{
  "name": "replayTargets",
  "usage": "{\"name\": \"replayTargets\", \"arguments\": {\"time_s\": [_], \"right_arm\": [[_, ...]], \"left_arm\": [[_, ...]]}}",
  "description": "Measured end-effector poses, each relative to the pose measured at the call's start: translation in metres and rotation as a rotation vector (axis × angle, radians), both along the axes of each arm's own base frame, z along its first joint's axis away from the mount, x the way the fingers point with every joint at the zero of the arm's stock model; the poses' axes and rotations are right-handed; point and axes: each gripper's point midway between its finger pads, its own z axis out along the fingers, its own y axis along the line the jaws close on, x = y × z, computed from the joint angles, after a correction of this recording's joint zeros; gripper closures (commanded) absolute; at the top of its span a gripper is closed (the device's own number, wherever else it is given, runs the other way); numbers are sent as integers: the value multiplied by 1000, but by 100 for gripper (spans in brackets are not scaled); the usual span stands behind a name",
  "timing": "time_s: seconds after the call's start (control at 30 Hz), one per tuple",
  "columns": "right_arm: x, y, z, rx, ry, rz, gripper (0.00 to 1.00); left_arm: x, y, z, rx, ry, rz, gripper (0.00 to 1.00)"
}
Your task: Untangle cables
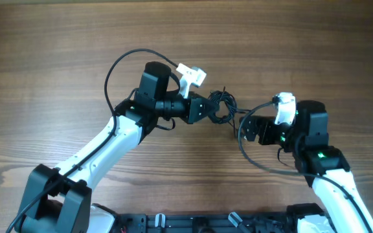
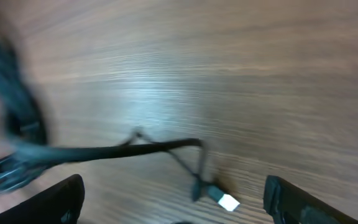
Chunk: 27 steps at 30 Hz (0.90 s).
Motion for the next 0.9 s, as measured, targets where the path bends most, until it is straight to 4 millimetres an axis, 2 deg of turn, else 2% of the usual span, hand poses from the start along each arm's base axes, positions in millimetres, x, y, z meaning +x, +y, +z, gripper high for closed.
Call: {"name": "replayTargets", "arguments": {"time_s": [0.17,0.3,0.4,0.5,0.67,0.7,0.9], "right_arm": [[-11,18,21,45,-89,145,9],[-14,24,36,59,-163,198,1],[-15,26,47,61,-213,219,0],[-17,29,50,45,-250,258,2],[-24,39,45,58,-263,370,3],[-26,43,43,69,-259,399,4],[-28,53,29,121,-224,488,27]], "left_arm": [[-2,1,-2,12,-38,-22,96],[-10,5,-13,52,-25,-50,96],[-22,10,-24,94,1,-84,96],[-34,13,-29,105,1,-139,96],[-51,7,-14,7,-59,-269,96],[-55,6,-11,-17,-68,-294,96],[-67,3,3,-102,-86,-372,96]]}}
